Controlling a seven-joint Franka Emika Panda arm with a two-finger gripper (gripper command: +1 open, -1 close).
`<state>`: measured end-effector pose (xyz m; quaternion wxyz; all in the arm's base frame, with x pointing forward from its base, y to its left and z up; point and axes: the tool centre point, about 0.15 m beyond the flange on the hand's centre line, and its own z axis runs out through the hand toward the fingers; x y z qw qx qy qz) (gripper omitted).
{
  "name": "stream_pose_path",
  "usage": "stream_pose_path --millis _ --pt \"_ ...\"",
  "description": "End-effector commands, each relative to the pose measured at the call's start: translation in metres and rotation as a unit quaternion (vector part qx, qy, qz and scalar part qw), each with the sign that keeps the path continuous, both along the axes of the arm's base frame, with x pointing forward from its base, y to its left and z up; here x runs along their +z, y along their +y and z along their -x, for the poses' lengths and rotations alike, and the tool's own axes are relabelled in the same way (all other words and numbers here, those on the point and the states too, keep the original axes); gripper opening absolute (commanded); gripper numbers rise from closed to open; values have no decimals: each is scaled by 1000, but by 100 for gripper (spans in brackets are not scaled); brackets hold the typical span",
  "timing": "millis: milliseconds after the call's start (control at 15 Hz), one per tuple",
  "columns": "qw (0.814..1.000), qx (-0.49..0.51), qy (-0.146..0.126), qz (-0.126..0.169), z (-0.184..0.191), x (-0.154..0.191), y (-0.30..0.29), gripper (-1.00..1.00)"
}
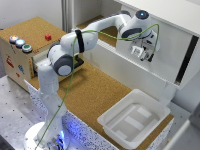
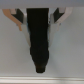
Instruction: Push the door to the left side
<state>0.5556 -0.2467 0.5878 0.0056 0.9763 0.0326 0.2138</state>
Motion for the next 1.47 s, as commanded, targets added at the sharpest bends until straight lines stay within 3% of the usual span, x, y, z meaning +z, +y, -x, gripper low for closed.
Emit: stream_pose_path --millis 0,400,933,1000,1400 --pt "992 -63 3 106 -44 1 71 -100" --pt "989 -75 1 125 -53 -2 108 -100" --pt "987 -109 -9 116 -47 -4 136 -100" --pt "986 -117 -6 118 -46 -2 134 100" --pt "986 -120 -6 119 -46 -2 134 100"
